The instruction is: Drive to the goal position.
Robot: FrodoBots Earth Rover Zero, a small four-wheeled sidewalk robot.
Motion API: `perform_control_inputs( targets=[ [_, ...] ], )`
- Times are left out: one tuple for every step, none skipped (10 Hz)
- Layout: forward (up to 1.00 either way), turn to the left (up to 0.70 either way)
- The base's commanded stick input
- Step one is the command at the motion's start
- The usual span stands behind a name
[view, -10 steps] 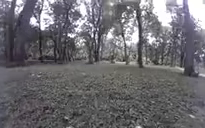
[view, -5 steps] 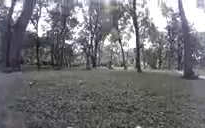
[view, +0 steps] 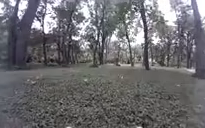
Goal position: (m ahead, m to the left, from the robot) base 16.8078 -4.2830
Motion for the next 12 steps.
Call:
perform_control_inputs(
  targets=[
    [0.70,0.00],
    [0.70,0.00],
    [0.70,0.00],
    [0.70,0.00],
    [0.70,0.00],
    [0.70,0.00],
    [0.70,0.00],
    [0.70,0.00],
    [0.70,0.00],
    [0.70,0.00],
    [0.70,0.00],
    [0.70,0.00]
  ],
)
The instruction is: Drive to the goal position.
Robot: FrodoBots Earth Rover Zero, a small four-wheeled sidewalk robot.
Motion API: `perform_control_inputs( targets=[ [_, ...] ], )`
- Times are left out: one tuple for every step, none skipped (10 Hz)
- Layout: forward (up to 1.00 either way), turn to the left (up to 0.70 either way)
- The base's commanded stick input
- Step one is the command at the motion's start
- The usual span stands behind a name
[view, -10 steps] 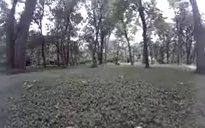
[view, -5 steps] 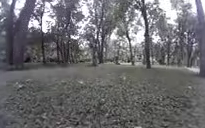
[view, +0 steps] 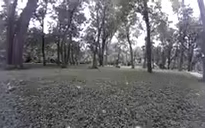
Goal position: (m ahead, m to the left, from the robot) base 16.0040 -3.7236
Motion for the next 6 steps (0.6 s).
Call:
perform_control_inputs(
  targets=[
    [0.70,0.00],
    [0.70,0.00],
    [0.70,0.00],
    [0.70,0.00],
    [0.70,0.00],
    [0.70,0.00]
  ],
)
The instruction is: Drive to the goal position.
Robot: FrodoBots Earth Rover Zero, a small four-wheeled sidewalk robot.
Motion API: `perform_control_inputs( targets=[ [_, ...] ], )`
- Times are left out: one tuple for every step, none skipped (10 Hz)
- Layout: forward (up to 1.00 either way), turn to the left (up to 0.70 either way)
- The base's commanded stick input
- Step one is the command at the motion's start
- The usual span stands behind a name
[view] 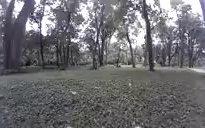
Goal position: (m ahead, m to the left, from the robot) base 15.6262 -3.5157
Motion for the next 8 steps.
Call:
perform_control_inputs(
  targets=[
    [0.70,0.00],
    [0.70,0.00],
    [0.70,-0.01],
    [0.70,-0.10],
    [0.70,-0.14],
    [0.70,-0.14],
    [0.70,-0.14],
    [0.70,-0.14]
  ],
)
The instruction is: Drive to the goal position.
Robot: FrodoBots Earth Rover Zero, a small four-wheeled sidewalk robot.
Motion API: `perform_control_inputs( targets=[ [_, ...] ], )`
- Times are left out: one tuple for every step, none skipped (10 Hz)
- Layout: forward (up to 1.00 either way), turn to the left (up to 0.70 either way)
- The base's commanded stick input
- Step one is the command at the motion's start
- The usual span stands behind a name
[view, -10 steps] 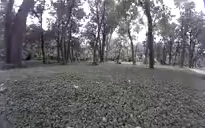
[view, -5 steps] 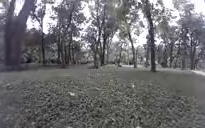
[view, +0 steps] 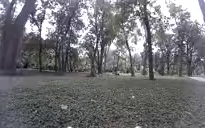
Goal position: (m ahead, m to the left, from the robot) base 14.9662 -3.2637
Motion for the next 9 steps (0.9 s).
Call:
perform_control_inputs(
  targets=[
    [0.70,-0.14],
    [0.70,-0.14],
    [0.70,-0.13],
    [0.70,-0.03],
    [0.70,0.00],
    [0.70,0.00],
    [0.70,0.00],
    [0.70,0.00],
    [0.70,0.00]
  ],
)
